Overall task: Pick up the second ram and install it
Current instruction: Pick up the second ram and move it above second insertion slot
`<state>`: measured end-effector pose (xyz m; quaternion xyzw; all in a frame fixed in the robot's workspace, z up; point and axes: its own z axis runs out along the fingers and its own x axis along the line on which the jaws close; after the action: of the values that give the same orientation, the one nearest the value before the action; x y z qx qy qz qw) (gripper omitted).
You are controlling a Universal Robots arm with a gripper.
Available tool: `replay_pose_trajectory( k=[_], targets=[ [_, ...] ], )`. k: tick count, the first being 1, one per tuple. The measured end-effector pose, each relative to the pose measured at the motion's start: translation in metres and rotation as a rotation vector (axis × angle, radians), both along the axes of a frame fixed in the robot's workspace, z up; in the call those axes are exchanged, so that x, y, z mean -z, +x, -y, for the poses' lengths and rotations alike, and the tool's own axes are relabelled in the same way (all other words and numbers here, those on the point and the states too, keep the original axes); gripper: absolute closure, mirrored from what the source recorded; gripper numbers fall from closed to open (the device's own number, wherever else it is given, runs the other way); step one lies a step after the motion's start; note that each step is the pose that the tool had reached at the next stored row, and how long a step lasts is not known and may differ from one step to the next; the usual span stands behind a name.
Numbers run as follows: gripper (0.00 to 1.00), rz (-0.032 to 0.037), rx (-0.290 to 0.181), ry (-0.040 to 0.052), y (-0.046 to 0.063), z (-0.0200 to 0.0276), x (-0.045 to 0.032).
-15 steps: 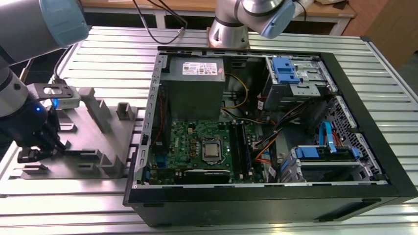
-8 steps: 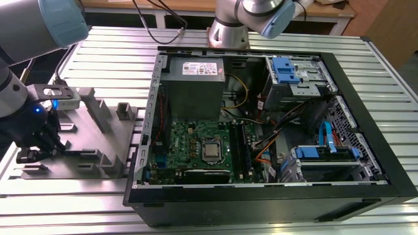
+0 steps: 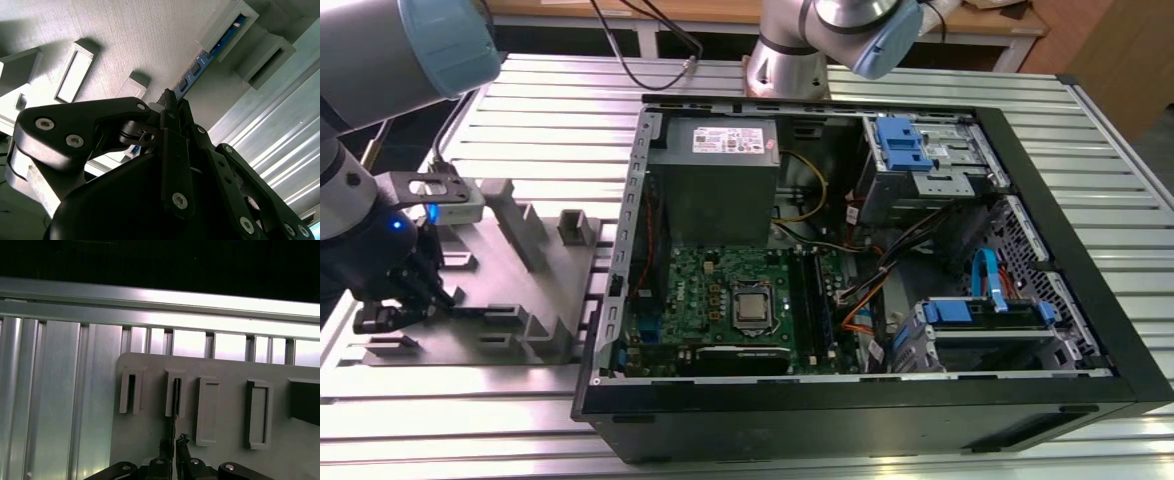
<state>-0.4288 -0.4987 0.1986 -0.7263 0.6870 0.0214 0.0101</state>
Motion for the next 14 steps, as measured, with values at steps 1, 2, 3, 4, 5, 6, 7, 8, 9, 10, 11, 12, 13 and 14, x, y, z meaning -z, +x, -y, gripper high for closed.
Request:
replay_pose_trajectory(
  k=[1, 2, 3, 4, 5, 6, 7, 8, 9, 10, 11, 12, 13, 14],
  targets=[
    [0.84, 0.0, 0.0, 0.0, 0.0, 0.0, 0.0],
    [0.84, 0.0, 0.0, 0.0, 0.0, 0.0, 0.0],
    [0.85, -0.0001, 0.0, 0.0, 0.0, 0.0, 0.0],
    [0.85, -0.0001, 0.0, 0.0, 0.0, 0.0, 0.0],
    [0.91, -0.0001, 0.0, 0.0, 0.0, 0.0, 0.0],
    [0.91, -0.0001, 0.0, -0.0001, 0.0, 0.0, 0.0],
    [0.91, 0.0, 0.0, 0.0, 0.0, 0.0, 0.0],
    [0.91, -0.0001, 0.0, -0.0001, 0.0, 0.0, -0.0001],
    [0.91, 0.0, 0.0, 0.0, 0.0, 0.0, 0.0],
    [0.91, 0.0, 0.0, 0.0, 0.0, 0.0, 0.0],
    [0.91, -0.0001, 0.0, -0.0001, 0.0, 0.0, 0.0],
    [0.91, -0.0001, 0.0, -0.0001, 0.0, 0.0, 0.0],
    [0.91, 0.0, 0.009, 0.0, 0.0, 0.0, 0.0],
    [0.91, -0.0001, 0.026, 0.0, 0.0, 0.0, 0.0001]
  ],
)
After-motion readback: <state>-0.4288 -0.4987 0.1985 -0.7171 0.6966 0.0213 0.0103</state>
